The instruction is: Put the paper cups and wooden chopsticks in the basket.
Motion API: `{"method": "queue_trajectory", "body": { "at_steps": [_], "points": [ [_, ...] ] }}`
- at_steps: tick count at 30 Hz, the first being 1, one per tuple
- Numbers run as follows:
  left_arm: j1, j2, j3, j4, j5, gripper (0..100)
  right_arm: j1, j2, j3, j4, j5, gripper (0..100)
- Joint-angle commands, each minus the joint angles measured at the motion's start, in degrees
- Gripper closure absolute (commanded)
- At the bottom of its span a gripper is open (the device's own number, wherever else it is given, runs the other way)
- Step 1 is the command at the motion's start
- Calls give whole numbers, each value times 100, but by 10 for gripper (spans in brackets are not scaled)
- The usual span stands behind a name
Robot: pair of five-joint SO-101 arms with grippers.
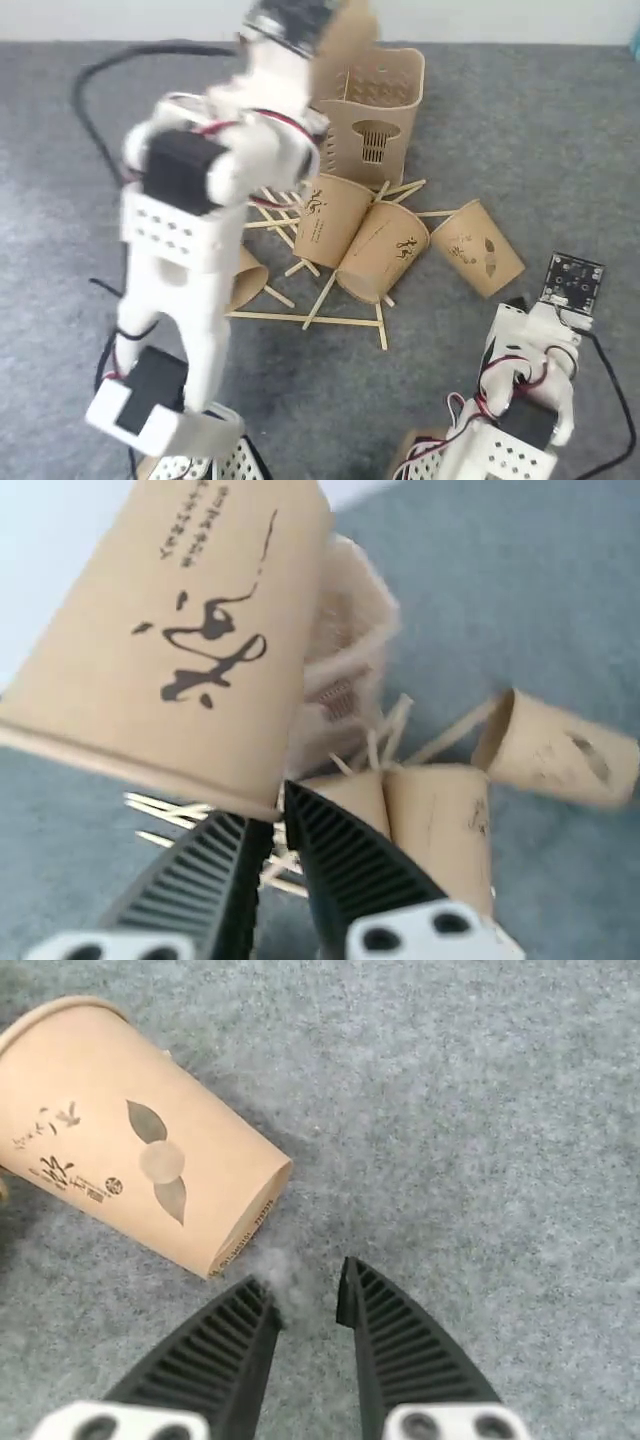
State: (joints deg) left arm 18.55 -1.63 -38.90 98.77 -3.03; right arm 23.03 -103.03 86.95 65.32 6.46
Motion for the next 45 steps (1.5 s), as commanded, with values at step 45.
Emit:
{"method": "queue_trajectory", "body": {
  "at_steps": [45],
  "points": [
    [-923, -2901, 6712, 193, -3314, 988, -48, -75, -26, -4, 132, 912]
  ]
}}
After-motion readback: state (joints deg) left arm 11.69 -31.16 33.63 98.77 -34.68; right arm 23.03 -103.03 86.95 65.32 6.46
